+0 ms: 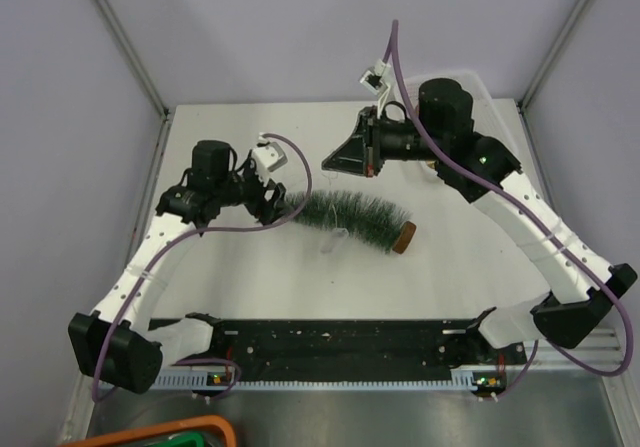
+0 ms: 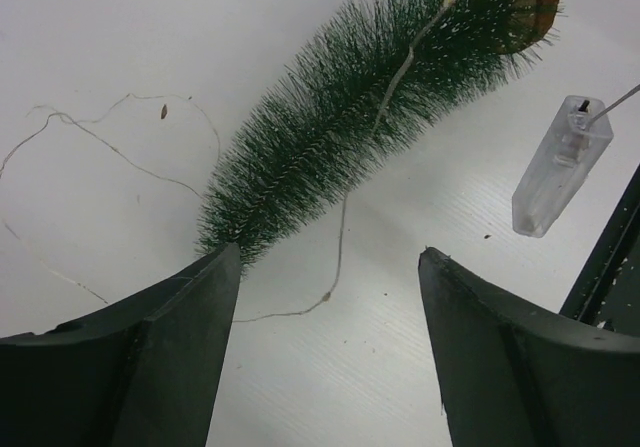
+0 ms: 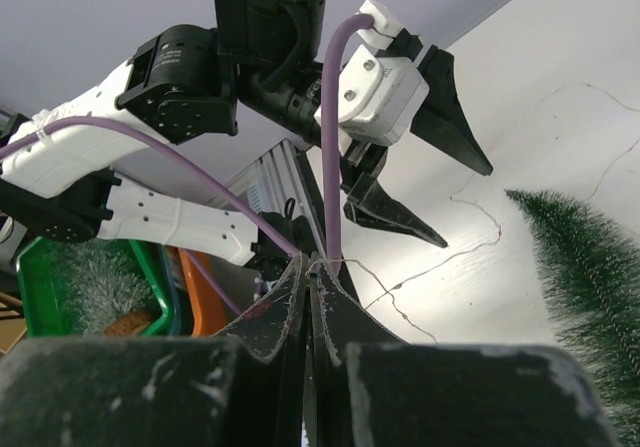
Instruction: Decorate the small christmas tree
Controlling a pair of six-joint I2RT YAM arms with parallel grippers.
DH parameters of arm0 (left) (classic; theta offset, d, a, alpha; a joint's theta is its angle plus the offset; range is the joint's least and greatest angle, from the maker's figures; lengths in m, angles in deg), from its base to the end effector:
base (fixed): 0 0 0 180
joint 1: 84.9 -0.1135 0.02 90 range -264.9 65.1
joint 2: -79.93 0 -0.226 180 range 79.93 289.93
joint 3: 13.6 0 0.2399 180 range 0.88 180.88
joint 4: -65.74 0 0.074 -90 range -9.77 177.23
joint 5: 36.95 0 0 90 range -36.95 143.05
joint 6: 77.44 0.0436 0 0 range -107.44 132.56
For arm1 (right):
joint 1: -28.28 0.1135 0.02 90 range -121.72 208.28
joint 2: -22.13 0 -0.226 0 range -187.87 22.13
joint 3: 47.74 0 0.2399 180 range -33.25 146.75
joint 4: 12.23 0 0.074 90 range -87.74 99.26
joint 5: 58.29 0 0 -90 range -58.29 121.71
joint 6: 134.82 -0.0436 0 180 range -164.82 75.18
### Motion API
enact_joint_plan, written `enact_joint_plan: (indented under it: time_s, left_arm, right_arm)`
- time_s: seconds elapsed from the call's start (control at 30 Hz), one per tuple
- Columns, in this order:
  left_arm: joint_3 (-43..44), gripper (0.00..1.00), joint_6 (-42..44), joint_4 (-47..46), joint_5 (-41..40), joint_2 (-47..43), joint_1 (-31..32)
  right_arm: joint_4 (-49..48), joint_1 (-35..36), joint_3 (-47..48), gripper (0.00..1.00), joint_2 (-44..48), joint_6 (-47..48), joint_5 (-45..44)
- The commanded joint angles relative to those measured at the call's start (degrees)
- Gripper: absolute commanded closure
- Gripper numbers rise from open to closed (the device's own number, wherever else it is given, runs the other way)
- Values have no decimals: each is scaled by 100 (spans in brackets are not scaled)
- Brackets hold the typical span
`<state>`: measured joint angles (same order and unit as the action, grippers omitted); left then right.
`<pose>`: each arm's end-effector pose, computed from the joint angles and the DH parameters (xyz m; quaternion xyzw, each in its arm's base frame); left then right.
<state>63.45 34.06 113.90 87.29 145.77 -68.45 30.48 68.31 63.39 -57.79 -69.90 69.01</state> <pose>0.2336 -0.0945 0.3002 0.4024 0.7659 -0.2443 0.4380 0.2067 0.2081 0.4387 -0.2961 0.7012 0.5313 0.3720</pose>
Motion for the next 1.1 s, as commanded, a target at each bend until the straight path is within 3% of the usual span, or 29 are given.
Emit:
enact_joint_plan:
  time_s: [0.0, 0.27, 0.53, 0.73, 0.9, 1.0, 1.07]
  left_arm:
    - [177, 32, 293, -115, 285, 69, 25]
    - [203, 98, 443, -63, 232, 34, 25]
    - [721, 100, 390, 298, -4, -98, 25]
    - [1582, 100, 206, 807, -181, -230, 25]
    - [1768, 100, 74, 1018, -40, -326, 25]
    - [1768, 100, 74, 1133, -31, -414, 25]
    - [1759, 100, 100, 1255, -14, -493, 25]
  right_arm:
    - [-441, 84, -198, 100, 363, -85, 181]
    - [-599, 84, -593, 100, 583, -190, 278]
    - [-661, 84, -1217, 100, 907, -164, 155]
    - [-468, 93, -1762, 72, 1145, 73, -170]
    - [-494, 84, -2219, 49, 1224, 179, -284]
    - [-511, 93, -2351, 24, 1259, 196, -434]
    - [-485, 84, -2387, 13, 1330, 232, -678]
